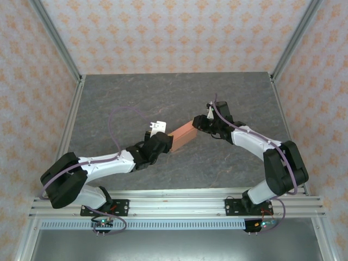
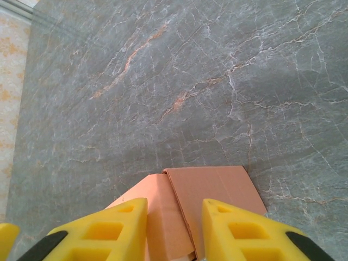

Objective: Fold the paper box

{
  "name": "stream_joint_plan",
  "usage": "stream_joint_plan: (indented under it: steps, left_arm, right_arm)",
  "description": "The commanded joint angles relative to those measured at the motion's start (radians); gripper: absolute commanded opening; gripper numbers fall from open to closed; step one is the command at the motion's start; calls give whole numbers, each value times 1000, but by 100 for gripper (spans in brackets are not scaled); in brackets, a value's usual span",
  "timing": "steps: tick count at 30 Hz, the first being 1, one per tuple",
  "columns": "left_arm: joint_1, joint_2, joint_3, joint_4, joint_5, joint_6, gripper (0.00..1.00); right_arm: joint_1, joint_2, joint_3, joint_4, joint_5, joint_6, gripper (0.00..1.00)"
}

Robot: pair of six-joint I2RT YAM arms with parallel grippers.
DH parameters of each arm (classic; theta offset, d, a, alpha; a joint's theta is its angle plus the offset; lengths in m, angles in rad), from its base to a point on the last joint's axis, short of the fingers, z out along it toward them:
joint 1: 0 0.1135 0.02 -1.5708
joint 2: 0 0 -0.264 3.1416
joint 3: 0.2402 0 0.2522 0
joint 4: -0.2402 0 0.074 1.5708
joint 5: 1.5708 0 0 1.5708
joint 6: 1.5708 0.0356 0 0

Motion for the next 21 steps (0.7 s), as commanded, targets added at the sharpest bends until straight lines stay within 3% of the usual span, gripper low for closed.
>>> stream_joint_plan:
  steps: [1, 10, 21]
  left_arm:
    - [-11, 55, -69, -127, 1, -2, 70]
    - [-12, 17, -87, -70, 4, -94, 71]
    - [-5, -55, 85, -153, -19, -156, 78]
  right_arm:
    - [-15, 31, -56, -50, -22, -23, 28]
    - [-16, 20, -176, 63, -17, -3, 24]
    - [5, -22, -142, 52, 25, 3, 24]
